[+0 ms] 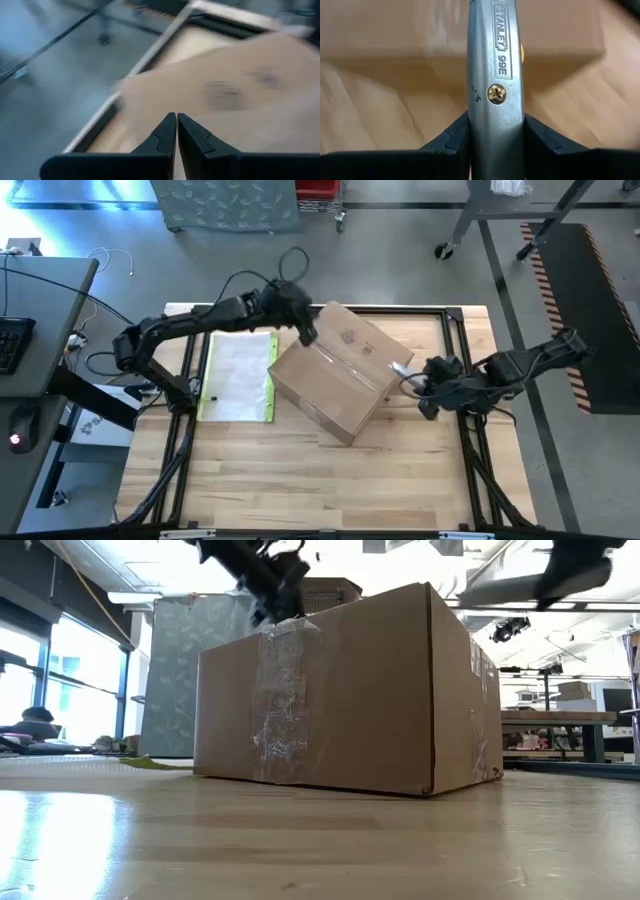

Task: Unpack boxes
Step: Open the cardboard box using the silver cutter

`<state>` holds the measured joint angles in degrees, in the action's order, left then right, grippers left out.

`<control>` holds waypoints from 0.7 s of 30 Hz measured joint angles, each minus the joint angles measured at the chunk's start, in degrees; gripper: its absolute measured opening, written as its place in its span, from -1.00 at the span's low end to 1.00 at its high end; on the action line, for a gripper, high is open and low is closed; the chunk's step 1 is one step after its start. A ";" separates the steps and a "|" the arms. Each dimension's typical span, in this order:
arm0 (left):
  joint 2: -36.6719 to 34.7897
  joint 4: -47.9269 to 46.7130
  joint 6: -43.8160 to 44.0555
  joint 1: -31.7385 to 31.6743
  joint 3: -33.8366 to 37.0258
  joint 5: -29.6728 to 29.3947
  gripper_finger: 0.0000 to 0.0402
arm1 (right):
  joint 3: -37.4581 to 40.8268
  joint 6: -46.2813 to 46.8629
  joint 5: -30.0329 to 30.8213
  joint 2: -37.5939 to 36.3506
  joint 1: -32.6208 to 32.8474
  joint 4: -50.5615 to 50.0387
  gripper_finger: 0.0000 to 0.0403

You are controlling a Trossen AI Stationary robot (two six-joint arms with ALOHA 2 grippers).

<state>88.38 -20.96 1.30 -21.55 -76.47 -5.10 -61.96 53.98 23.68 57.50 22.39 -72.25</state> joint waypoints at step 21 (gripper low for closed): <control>1.03 -7.45 -10.56 29.62 0.00 -10.69 -1.00 | -10.33 9.55 -5.73 18.69 4.35 -15.82 -0.48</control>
<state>89.41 -28.41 -9.25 8.06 -76.47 -15.79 -72.29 63.52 17.95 76.19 26.74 -88.07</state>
